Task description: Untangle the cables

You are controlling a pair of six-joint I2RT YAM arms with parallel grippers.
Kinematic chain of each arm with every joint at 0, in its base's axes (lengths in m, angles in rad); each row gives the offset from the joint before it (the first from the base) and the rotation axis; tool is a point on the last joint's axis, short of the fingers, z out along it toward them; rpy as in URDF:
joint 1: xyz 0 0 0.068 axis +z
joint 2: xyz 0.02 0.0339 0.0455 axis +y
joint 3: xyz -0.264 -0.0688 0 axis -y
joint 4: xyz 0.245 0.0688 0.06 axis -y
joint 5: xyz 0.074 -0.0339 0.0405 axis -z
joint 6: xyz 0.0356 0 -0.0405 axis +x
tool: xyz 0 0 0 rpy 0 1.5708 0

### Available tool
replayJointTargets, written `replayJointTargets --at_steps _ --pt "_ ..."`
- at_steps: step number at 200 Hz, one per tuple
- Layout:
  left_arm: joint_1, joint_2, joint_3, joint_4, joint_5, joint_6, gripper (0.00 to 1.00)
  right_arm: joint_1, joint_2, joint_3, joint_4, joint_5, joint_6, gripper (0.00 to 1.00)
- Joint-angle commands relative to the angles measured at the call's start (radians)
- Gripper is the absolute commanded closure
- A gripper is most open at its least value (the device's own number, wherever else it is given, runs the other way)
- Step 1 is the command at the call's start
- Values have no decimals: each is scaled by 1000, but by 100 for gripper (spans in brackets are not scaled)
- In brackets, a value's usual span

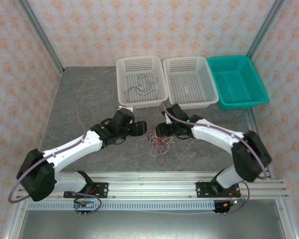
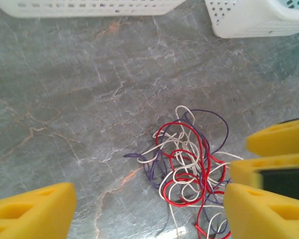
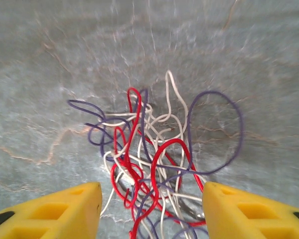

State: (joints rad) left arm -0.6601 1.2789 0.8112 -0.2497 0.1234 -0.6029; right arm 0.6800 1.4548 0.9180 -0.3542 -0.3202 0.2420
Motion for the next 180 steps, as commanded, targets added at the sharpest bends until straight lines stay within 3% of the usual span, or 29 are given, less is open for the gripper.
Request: replayJointTargets --at_steps 1,35,83,121,180 --pt "5 72 42 52 6 -64 32 -2 -153 -64 58 142 42 44" --pt "11 237 115 48 -21 -138 50 -2 -265 -198 220 163 128 42" --pt "11 356 149 115 45 -148 69 -1 -297 -227 177 189 176 41" --pt "-29 319 167 44 -23 -5 71 -2 -284 -246 202 201 192 41" --pt "-48 373 194 7 -26 46 73 -2 -187 -186 190 174 188 41"
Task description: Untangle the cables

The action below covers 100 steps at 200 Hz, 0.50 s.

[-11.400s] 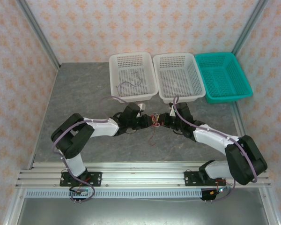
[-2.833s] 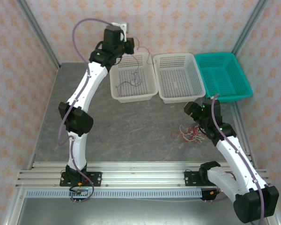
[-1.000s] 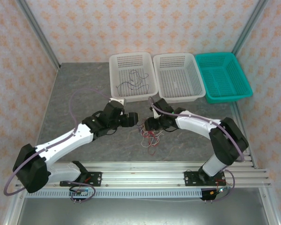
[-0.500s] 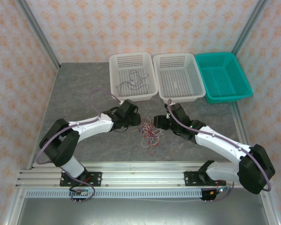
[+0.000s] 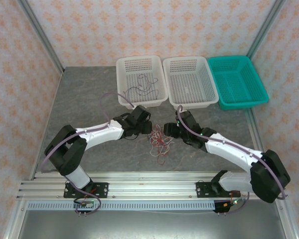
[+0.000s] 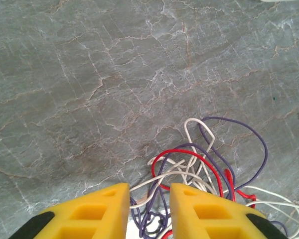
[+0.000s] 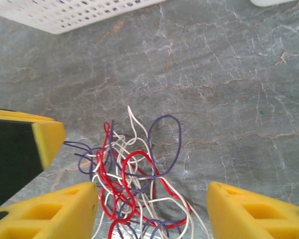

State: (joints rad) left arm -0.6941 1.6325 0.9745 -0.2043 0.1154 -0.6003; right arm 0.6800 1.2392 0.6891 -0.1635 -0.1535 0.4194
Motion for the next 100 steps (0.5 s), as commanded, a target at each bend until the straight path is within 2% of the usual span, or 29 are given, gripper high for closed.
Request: replayJointTargets --at_steps 1,42,73,100 --pt "-14 21 31 -38 -16 44 73 -2 29 43 -2 7 11 41" --pt "-23 74 31 -14 43 32 73 -2 42 43 -24 12 20 40" --pt "-25 93 29 -15 46 29 75 -2 48 36 -22 17 24 40" --pt "-25 85 21 -13 41 27 81 -2 59 39 -22 16 25 40"
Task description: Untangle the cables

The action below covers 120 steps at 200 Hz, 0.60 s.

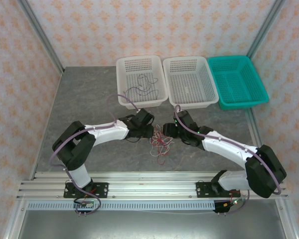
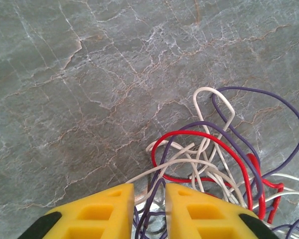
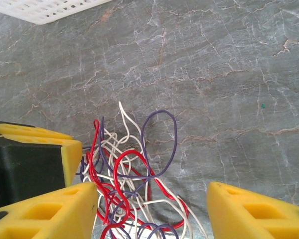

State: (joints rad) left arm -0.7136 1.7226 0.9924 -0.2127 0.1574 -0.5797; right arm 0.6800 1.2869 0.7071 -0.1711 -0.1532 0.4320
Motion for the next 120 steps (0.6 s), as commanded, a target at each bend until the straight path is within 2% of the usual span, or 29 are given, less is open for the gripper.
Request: replayJointTargets --at_steps 1,26,75,91,120 --pt "-6 -5 4 -6 -1 6 82 -2 12 21 -15 15 13 40" --pt "-5 -18 -4 -11 -2 3 86 -2 24 26 -14 13 13 40" --pt "-6 -44 -12 -13 11 -7 86 -2 38 29 -13 7 19 40" --pt "-6 -44 -14 -13 18 -8 100 -2 44 31 -13 0 23 40" --pt "-5 -55 -26 -2 21 -21 100 -2 75 34 -9 -25 34 36"
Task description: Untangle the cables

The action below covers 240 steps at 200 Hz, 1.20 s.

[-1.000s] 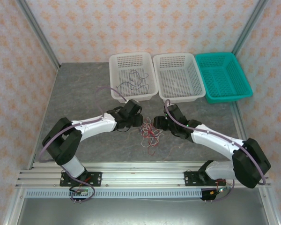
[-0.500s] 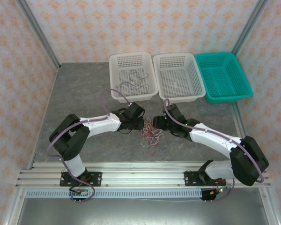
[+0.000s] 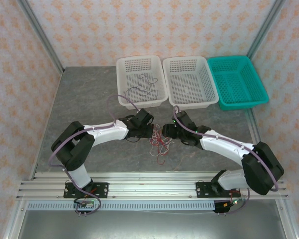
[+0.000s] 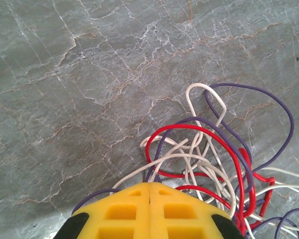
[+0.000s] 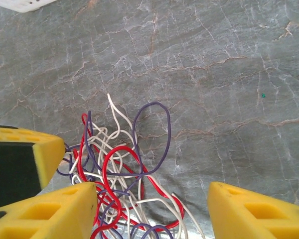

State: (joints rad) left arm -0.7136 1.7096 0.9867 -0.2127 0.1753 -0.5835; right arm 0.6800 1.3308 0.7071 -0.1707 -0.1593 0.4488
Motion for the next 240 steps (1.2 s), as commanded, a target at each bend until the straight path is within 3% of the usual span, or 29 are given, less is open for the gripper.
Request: replayJointTargets --at_steps 1,33,58,65,93,113,143,184,240 --pt "-5 -44 -20 -2 4 -18 100 -2 33 35 -10 -20 16 36" --pt "-6 -84 -23 15 15 -27 100 0 91 60 16 -152 33 31" --pt "-4 -128 -23 28 28 -31 100 12 148 69 47 -203 33 38" --pt "-2 -142 -23 31 29 -33 100 12 168 77 28 -185 33 43" --pt "25 -219 -37 23 23 -48 100 11 230 103 -97 23 69 83" --pt "90 -304 -71 8 29 -66 100 3 219 94 -166 166 132 100" --pt "246 -438 -140 -31 63 -96 100 -52 125 13 -179 279 218 100" --pt "446 -579 -201 -118 79 -83 100 -192 -8 -75 -220 320 297 100" --pt "529 -634 -258 -147 88 -81 100 -242 -127 -79 -308 428 323 100"
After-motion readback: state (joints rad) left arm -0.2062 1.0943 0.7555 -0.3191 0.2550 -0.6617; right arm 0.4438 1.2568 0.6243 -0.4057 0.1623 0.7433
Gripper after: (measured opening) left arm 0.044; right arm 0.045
